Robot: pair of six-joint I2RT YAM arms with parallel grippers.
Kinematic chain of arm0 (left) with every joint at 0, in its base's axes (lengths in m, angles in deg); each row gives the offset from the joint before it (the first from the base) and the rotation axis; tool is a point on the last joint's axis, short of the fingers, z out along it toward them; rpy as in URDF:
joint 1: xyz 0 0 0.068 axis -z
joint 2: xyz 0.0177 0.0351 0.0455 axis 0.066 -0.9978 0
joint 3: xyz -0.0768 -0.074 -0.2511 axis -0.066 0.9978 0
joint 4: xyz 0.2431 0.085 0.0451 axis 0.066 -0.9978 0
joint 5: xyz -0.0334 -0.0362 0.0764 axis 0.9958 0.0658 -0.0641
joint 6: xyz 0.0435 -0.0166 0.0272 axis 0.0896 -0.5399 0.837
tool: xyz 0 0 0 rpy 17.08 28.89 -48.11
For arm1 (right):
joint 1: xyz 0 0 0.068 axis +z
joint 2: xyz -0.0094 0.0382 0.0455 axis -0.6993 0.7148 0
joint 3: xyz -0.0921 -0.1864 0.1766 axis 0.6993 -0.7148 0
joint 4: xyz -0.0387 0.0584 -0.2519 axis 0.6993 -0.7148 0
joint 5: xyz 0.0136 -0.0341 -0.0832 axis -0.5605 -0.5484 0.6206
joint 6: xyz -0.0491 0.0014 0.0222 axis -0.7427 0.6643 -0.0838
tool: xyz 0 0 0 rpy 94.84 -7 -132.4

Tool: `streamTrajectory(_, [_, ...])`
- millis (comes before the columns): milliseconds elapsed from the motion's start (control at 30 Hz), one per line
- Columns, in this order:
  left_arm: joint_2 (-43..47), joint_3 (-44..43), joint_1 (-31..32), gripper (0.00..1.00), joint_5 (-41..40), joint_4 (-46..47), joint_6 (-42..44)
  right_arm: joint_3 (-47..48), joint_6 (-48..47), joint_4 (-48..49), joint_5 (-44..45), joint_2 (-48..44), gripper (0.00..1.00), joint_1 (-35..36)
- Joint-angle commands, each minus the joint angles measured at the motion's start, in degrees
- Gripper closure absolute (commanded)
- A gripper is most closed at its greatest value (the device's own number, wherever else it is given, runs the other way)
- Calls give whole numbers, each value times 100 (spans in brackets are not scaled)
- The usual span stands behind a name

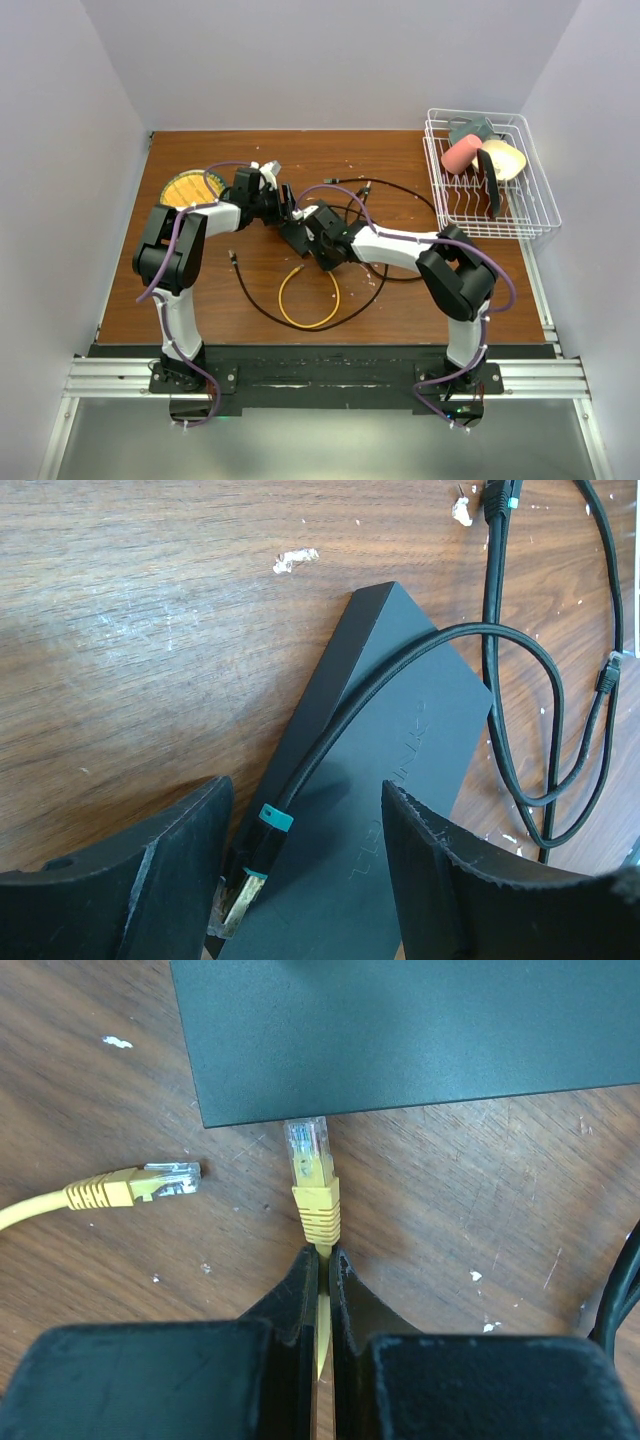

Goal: Insert the plug into the switch port

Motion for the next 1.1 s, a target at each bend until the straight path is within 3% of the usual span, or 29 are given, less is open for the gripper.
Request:
streamTrajectory(0, [71, 151, 38, 33, 48, -459, -107, 280, 154, -307, -88, 217, 100, 55])
streamTrajectory(667, [141, 142, 38, 33, 39, -459, -133, 755, 277, -747, -440, 499, 100, 64])
streamTrajectory(1067, [159, 204, 38, 33, 13, -521, -45, 1001, 462, -853, -185, 464, 100, 46])
